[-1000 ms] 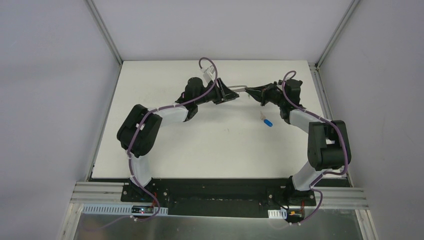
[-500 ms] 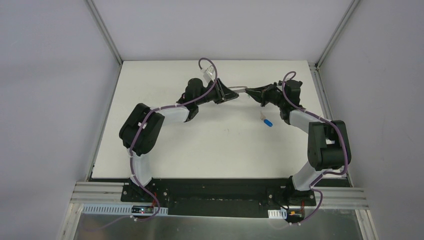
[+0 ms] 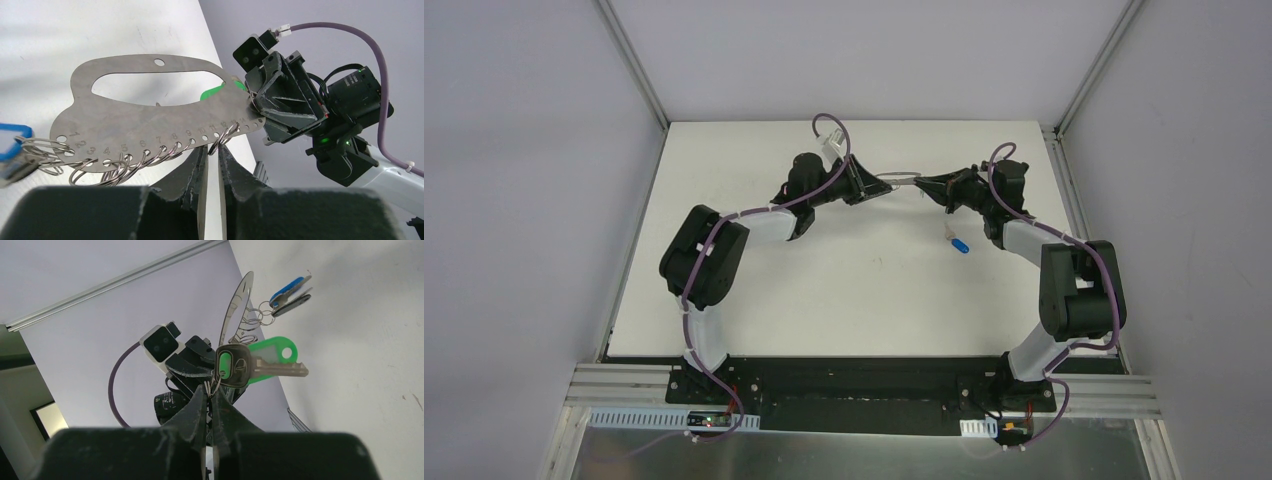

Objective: Put the keys on the keyring
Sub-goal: Adjust the keyring.

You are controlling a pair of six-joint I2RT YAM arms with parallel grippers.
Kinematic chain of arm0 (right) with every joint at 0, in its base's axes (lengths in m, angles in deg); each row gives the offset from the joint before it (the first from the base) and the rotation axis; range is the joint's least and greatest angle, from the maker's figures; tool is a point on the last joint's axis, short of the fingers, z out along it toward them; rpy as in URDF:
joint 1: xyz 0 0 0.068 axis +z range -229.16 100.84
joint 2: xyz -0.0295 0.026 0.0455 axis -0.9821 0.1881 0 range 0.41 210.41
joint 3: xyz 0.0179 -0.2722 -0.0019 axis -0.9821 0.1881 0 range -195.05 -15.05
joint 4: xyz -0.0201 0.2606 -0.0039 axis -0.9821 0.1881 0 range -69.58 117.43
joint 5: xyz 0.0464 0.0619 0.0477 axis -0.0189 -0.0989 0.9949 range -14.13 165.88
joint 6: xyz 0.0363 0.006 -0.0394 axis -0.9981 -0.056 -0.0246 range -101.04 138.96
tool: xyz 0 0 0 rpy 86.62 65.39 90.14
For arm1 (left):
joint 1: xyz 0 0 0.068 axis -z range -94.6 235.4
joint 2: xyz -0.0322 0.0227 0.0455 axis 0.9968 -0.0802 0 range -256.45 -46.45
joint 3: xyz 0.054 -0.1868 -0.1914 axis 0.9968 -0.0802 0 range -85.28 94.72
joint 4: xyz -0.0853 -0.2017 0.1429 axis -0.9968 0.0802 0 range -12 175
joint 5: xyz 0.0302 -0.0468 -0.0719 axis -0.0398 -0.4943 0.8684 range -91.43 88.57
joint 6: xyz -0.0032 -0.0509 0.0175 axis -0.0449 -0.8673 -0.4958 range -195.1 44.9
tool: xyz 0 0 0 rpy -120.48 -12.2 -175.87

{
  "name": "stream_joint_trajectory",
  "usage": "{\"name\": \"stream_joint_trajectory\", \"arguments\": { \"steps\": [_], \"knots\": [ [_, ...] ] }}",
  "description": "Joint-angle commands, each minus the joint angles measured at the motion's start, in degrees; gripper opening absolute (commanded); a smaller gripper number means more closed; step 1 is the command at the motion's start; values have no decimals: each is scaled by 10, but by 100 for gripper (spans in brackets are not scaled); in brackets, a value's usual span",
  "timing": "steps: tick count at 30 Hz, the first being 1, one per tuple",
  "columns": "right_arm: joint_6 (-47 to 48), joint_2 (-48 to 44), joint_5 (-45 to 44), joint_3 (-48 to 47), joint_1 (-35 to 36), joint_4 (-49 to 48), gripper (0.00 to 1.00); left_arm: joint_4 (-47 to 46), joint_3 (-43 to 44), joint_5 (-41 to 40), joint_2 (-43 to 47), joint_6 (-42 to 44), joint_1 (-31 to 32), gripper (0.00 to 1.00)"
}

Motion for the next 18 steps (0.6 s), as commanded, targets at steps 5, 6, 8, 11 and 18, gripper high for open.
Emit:
{"name": "stream_joint_trajectory", "arguments": {
  "steps": [5,6,8,11,18],
  "knots": [
    [12,-8,17,-3,1,-17,0,-11,34,8,15,13,-4,9],
    [13,-7,16,-3,2,-16,0,-13,36,10,15,11,-4,8],
    [13,-6,16,-3,2,-16,0,-17,40,14,13,7,-4,5],
    [17,-4,14,-3,2,-14,0,-19,44,19,12,5,-4,0],
    [37,-2,8,-1,0,-12,0,30,50,39,24,32,-4,0]
  ]
}}
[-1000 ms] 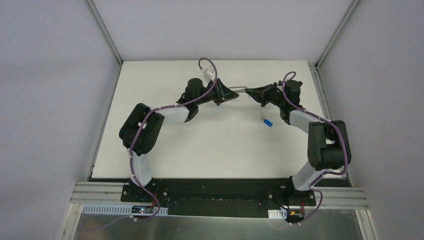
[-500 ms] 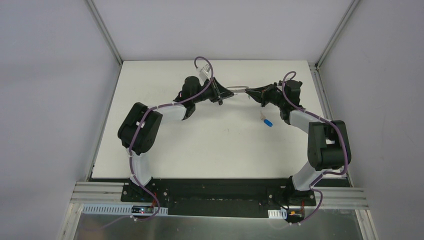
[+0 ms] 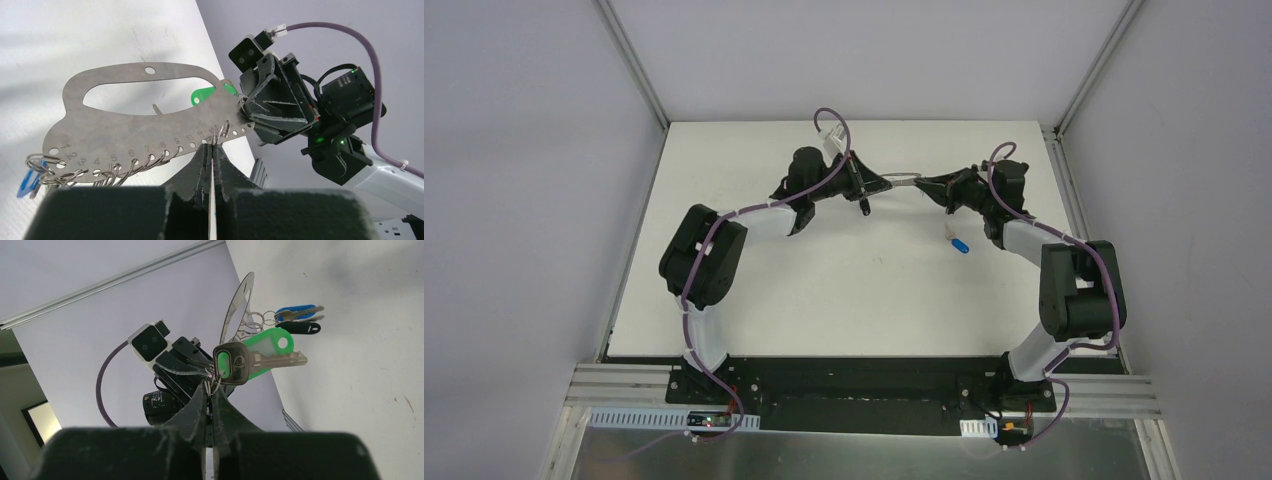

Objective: Put the keys on the keyring
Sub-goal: Adjust the keyring.

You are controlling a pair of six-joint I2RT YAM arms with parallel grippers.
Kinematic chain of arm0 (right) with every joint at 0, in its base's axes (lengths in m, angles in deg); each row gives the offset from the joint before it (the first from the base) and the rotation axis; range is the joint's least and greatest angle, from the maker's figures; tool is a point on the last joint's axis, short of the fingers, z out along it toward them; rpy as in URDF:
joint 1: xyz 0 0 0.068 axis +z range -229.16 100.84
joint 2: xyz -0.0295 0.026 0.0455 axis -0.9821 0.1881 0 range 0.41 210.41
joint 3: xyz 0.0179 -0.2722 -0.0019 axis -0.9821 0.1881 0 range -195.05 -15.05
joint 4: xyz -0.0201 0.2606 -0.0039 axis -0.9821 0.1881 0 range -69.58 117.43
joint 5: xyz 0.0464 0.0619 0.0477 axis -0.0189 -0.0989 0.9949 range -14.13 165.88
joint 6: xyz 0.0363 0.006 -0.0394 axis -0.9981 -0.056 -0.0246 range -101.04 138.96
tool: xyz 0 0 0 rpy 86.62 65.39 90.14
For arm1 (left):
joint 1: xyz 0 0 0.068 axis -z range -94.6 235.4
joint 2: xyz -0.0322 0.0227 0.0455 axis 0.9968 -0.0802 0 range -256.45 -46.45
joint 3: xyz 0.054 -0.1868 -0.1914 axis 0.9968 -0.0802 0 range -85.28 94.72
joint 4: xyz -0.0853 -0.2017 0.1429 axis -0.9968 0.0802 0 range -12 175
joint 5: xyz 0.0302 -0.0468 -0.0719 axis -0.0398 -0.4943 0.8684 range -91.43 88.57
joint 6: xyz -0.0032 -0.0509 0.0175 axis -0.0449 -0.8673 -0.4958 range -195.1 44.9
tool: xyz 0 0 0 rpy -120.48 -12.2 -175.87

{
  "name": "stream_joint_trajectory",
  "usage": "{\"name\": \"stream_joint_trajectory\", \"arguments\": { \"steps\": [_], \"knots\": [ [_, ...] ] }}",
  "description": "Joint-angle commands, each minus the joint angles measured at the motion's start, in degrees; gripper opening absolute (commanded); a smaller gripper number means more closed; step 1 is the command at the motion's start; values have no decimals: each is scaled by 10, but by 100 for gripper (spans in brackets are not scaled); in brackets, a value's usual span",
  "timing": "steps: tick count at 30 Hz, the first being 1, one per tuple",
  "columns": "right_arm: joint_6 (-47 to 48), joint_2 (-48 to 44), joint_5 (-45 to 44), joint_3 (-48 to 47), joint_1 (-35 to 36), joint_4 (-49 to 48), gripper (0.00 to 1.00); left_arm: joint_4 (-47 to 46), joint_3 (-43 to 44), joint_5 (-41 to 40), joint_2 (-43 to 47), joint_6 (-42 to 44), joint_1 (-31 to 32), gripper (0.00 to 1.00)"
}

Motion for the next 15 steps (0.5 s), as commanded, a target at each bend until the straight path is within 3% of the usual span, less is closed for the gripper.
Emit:
{"name": "stream_joint_trajectory", "arguments": {
  "steps": [1,12,15],
  "knots": [
    [24,-3,8,-1,0,-15,0,35,30,29,29,42,-5,0],
    [88,-23,16,-12,-7,8,0,378,109,41,80,287,-7,0],
    [122,-31,22,-22,-6,33,8,435,137,40,89,343,-7,0]
  ]
}}
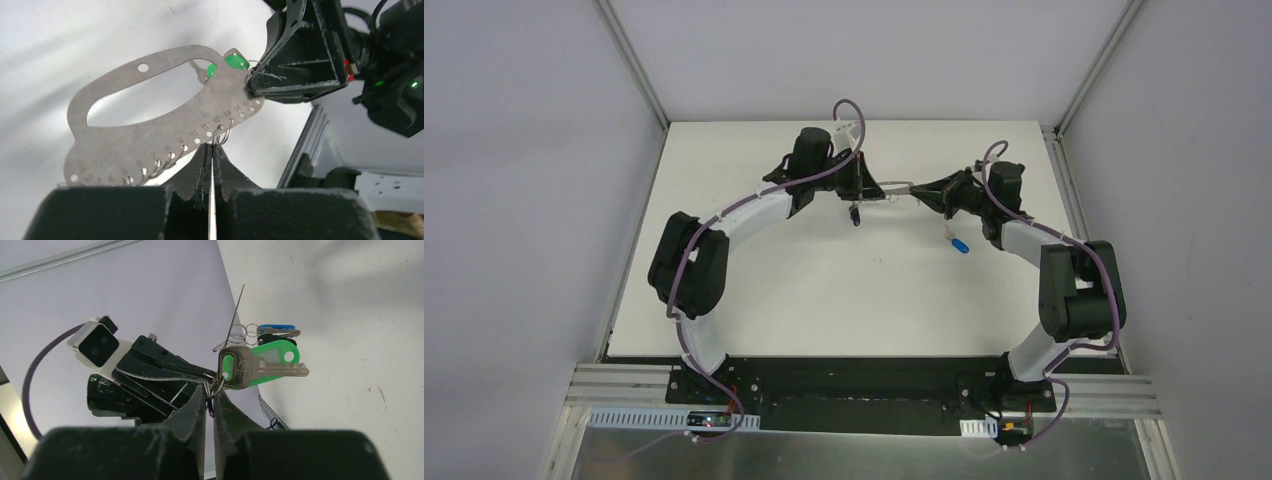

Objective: Put the keys on the keyring
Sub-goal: Adjust the keyring.

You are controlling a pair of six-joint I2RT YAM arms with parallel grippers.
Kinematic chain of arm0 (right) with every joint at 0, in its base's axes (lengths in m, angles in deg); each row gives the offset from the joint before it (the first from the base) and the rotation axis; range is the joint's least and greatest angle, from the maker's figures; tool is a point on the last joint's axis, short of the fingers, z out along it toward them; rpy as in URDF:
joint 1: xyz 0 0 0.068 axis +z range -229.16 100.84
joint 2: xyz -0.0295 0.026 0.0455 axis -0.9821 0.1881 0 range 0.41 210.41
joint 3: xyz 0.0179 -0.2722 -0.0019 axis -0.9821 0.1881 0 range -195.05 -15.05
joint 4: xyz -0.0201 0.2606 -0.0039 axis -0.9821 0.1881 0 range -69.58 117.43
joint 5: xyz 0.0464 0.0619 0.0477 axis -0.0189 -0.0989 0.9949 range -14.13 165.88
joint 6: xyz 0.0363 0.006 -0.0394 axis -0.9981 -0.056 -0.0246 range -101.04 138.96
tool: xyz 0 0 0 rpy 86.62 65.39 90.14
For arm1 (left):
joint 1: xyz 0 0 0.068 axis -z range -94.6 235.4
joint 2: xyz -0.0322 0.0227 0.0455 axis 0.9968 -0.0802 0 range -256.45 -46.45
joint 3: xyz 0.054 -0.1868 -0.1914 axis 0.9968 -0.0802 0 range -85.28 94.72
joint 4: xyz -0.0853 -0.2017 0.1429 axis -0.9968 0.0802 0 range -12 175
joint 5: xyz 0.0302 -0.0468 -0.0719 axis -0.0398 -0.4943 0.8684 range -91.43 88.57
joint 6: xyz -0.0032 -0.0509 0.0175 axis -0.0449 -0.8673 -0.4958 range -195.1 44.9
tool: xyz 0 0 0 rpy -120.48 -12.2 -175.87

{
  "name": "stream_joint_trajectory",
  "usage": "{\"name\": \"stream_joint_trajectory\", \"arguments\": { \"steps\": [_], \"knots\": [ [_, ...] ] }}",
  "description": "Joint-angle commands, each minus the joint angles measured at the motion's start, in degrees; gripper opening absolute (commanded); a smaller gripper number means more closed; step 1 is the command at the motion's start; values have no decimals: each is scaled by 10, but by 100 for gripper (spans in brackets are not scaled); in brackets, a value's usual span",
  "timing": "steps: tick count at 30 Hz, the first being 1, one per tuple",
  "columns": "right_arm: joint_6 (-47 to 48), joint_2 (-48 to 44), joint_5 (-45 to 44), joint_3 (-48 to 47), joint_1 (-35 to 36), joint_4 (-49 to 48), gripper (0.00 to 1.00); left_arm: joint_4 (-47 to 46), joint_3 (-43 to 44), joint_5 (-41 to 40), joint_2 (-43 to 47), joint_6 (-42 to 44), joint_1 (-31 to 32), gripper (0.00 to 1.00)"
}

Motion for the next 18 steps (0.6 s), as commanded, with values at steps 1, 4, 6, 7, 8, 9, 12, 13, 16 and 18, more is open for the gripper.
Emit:
{"name": "stream_joint_trajectory", "arguments": {
  "steps": [1,4,6,7,8,9,12,13,16,18],
  "knots": [
    [68,-36,0,-28,-8,20,12,154,55,10,49,136,-8,0],
    [123,-48,9,-39,-9,54,22,224,94,19,49,191,-8,0],
    [161,-57,23,-54,-10,83,29,279,127,29,44,230,-8,0],
    [182,-62,30,-61,-11,101,32,311,148,35,40,251,-8,0],
    [204,-66,38,-68,-12,117,36,343,169,40,34,271,-8,0],
    [223,-71,44,-74,-12,131,38,376,190,45,29,293,-8,0],
    [273,-91,59,-81,-13,158,41,457,245,58,16,350,-7,0],
    [284,-98,66,-82,-13,159,41,478,258,62,15,370,-7,0],
    [317,-112,90,-86,-12,152,41,521,281,83,17,413,-5,0],
    [328,-116,116,-88,-11,116,41,552,291,101,23,450,-1,0]
  ]
}}
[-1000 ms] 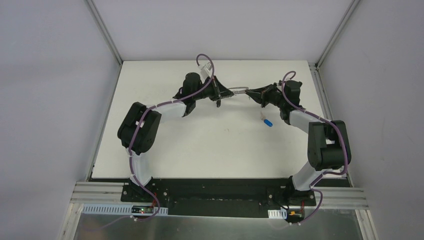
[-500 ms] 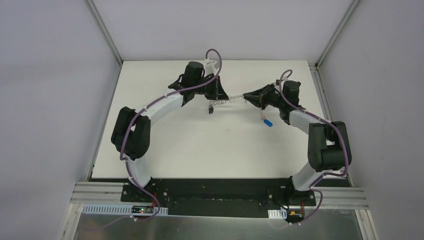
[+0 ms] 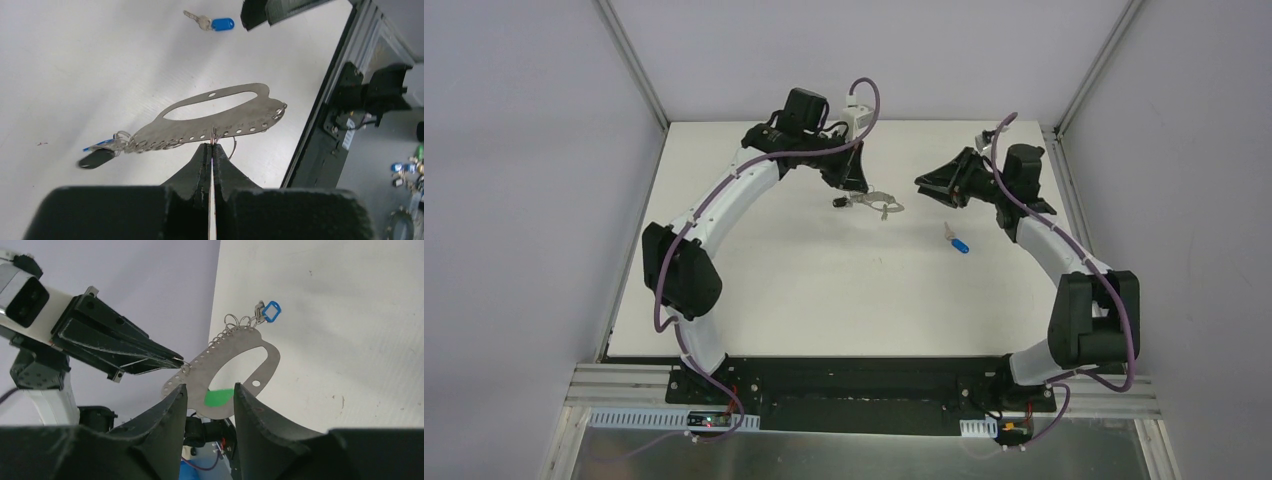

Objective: Put the keys on the keyring
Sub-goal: Adjust the keyring.

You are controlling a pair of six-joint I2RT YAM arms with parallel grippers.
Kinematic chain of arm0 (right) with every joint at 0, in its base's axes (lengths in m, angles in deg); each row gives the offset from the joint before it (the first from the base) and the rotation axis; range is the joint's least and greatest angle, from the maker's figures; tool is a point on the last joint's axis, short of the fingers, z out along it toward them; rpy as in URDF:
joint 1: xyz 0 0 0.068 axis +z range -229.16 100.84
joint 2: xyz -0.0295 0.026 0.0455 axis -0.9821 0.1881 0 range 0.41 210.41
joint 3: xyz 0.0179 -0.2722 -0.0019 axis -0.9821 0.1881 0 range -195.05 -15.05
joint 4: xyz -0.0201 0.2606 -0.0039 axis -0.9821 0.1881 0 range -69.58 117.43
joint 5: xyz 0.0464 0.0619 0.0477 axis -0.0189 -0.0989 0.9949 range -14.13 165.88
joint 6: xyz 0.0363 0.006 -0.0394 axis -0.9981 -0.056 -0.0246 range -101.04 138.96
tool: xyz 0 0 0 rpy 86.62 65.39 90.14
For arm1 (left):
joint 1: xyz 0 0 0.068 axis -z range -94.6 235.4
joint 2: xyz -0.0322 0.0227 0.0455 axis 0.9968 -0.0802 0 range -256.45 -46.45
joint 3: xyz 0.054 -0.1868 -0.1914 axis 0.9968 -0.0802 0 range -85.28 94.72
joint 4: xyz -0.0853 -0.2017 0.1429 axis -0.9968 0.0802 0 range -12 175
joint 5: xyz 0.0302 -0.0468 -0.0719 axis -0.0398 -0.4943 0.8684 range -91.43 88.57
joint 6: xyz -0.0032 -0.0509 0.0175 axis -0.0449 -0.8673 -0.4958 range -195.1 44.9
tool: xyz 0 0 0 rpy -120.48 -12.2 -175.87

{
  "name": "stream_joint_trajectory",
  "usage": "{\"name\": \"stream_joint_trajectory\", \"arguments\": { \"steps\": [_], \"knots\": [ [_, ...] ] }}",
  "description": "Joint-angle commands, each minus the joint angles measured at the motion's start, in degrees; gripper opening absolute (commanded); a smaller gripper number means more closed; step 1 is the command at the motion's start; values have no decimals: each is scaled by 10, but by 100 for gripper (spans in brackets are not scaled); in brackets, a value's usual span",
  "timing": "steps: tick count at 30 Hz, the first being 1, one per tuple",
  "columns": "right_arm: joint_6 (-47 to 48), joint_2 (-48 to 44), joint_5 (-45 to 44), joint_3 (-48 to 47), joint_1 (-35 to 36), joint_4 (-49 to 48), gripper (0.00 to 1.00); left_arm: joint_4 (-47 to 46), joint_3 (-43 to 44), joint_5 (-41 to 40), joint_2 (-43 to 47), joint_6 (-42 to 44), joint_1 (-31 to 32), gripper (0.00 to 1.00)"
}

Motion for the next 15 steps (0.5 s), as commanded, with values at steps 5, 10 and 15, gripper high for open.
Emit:
{"name": "stream_joint_trajectory", "arguments": {
  "steps": [5,10,15],
  "knots": [
    [87,-23,120,-35,20,-114,40,165,33,70,29,213,32,0],
    [182,-13,154,-48,80,-75,37,144,-11,71,58,239,60,0],
    [269,-16,172,-19,129,-28,34,73,-87,94,103,246,74,0]
  ]
}}
